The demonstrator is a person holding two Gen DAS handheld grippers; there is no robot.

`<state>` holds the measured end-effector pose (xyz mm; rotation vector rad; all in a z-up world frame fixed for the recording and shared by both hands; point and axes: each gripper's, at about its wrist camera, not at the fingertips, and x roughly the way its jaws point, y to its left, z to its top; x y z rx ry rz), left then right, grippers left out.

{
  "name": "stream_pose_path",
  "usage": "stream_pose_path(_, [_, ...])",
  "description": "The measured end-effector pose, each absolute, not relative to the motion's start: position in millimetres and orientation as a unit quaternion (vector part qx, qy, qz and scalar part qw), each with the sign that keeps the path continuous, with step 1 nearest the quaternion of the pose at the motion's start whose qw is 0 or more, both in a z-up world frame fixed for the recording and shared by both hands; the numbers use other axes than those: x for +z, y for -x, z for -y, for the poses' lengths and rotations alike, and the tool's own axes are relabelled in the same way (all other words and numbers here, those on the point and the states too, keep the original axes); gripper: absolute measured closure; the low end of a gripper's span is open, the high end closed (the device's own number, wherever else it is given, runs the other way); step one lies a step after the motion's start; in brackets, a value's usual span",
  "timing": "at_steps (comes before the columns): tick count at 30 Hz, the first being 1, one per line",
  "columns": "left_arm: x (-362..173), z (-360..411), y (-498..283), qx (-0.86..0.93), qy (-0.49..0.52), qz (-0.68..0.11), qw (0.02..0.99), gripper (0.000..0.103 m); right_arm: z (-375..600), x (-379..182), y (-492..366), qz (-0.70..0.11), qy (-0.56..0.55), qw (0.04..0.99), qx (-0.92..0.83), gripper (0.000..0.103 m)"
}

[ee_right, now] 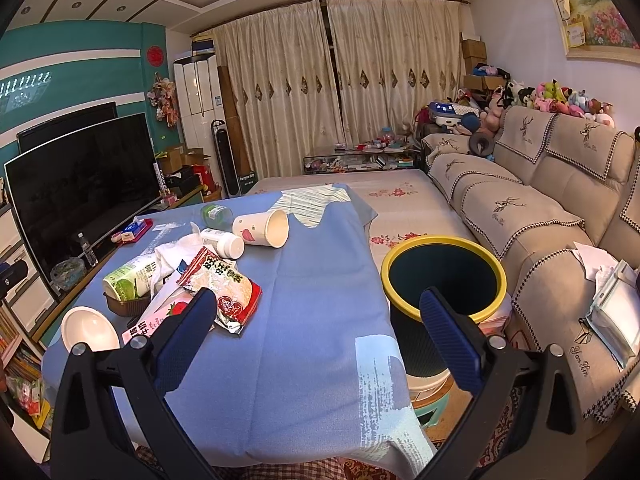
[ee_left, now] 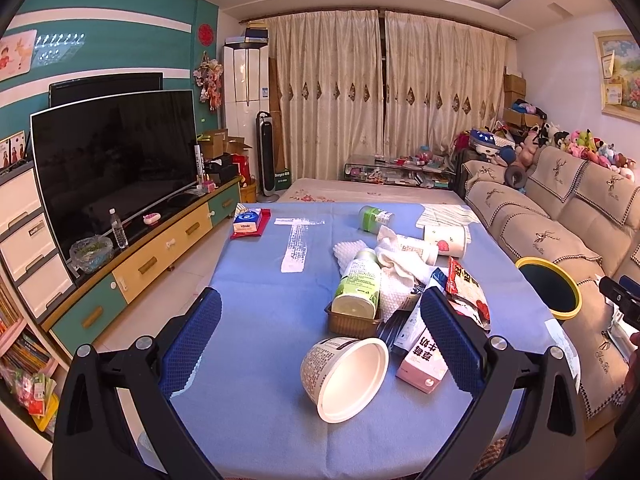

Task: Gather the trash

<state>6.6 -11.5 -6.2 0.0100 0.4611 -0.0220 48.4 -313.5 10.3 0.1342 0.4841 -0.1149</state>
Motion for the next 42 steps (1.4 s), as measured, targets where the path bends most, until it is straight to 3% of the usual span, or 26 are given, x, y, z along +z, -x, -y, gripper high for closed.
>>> stream_pose_path(42, [-9.5,14.1,-7.6,-0.010,-0.006,-0.230,0.973,0.005,316.4,8.6,-48.1,-0.243,-0.071,0.966,-0.059,0.006])
